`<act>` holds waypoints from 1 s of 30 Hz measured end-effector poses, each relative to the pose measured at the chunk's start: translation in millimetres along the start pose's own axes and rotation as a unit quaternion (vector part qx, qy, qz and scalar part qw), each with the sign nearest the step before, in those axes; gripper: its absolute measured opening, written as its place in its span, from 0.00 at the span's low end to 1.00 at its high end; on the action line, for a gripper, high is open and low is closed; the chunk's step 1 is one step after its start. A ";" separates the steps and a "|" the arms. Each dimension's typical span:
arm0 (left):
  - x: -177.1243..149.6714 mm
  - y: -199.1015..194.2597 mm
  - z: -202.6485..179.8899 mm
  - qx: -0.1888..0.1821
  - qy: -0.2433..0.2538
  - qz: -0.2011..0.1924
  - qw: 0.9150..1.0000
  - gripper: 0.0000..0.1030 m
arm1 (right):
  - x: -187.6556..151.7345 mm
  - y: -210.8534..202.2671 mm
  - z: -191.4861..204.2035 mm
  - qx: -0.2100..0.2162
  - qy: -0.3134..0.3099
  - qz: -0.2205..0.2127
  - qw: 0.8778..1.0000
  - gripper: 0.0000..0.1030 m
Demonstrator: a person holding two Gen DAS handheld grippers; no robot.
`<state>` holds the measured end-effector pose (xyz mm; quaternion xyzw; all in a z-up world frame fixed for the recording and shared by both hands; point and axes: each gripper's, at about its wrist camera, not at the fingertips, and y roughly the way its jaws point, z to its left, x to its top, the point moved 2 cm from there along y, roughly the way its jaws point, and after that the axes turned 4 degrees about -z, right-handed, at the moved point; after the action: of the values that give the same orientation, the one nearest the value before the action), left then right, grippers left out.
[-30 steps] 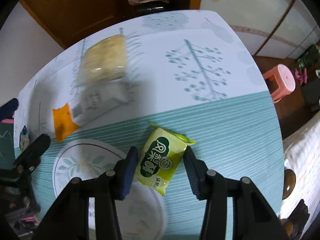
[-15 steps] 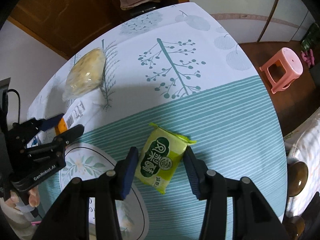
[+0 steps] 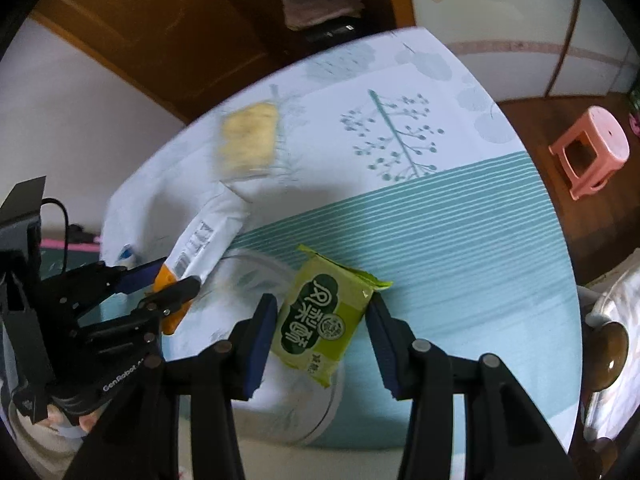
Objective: Organize snacks
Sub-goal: 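Grasp the orange-white wafer bar with the left gripper while the right grasps the green packet, then carry the wafer bar and green packet over the tray and open both grippers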
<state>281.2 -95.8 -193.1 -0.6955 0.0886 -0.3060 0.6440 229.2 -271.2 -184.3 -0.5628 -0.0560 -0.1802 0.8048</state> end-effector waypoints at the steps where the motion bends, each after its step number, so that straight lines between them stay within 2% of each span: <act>1: -5.1 -18.3 -5.2 0.000 0.001 -0.011 1.000 0.30 | -4.0 -9.1 4.6 0.006 -0.004 -0.007 1.000 0.45; 9: -54.9 -148.9 -39.3 0.000 0.015 -0.109 0.994 0.30 | -47.1 -113.1 38.7 0.049 -0.056 -0.090 0.993 0.45; 12: -80.0 -194.5 -55.9 0.006 0.006 -0.150 0.989 0.31 | -76.7 -152.2 47.3 0.064 -0.078 -0.123 0.987 0.45; 16: -116.3 -244.1 -77.1 0.036 -0.014 -0.202 0.979 0.31 | -112.9 -185.3 60.2 0.068 -0.106 -0.167 0.978 0.45; 20: -149.2 -267.1 -94.6 0.046 -0.032 -0.232 0.971 0.31 | -148.0 -207.9 65.0 0.062 -0.128 -0.202 0.969 0.45; 23: -175.7 -274.3 -104.7 0.069 -0.047 -0.256 0.963 0.31 | -171.3 -216.3 68.3 0.054 -0.148 -0.222 0.962 0.45; 26: -197.4 -269.3 -106.4 0.048 -0.077 -0.260 0.961 0.31 | -193.4 -221.1 72.5 0.054 -0.163 -0.234 0.957 0.45; 30: -222.3 -251.9 -102.8 0.041 -0.119 -0.247 0.961 0.31 | -215.1 -218.6 75.9 0.051 -0.175 -0.233 0.955 0.45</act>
<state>-19.7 -28.4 -24.8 -0.7001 -0.1764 -0.3739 0.5821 -39.2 -218.1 -26.4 -0.5151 -0.3340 -0.2582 0.7459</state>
